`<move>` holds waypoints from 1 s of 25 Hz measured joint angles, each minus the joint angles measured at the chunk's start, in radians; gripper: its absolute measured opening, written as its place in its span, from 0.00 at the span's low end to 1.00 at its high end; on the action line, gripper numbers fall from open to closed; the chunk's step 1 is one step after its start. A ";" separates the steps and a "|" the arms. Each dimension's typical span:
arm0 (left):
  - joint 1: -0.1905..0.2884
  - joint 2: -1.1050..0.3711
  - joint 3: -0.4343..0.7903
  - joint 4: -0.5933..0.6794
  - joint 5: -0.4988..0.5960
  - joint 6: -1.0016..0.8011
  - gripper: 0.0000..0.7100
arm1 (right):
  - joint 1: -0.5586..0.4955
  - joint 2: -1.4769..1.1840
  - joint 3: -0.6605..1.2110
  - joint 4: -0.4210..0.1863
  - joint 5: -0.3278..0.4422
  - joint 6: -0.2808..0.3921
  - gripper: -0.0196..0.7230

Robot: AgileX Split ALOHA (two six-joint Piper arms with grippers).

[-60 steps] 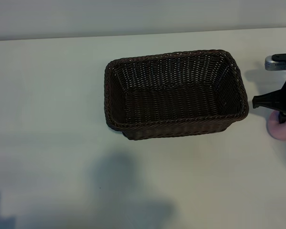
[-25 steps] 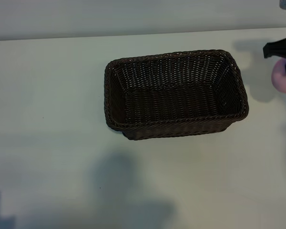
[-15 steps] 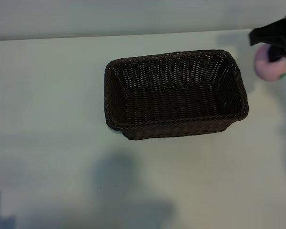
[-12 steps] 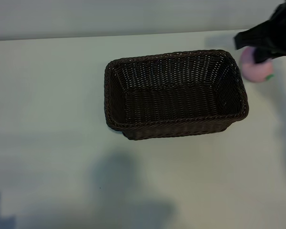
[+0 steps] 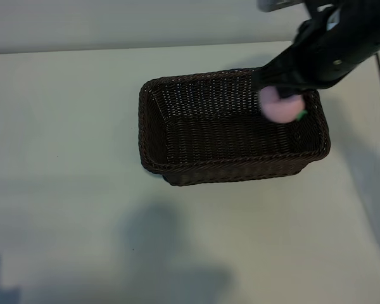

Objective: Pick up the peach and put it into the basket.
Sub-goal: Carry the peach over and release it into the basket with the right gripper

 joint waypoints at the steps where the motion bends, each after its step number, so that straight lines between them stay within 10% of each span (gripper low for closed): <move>1: 0.000 0.000 0.000 0.000 0.000 0.000 0.83 | 0.011 0.016 -0.001 0.001 -0.006 0.000 0.08; 25: 0.000 0.000 0.000 0.000 0.000 0.000 0.83 | 0.035 0.374 -0.100 0.020 -0.073 -0.034 0.10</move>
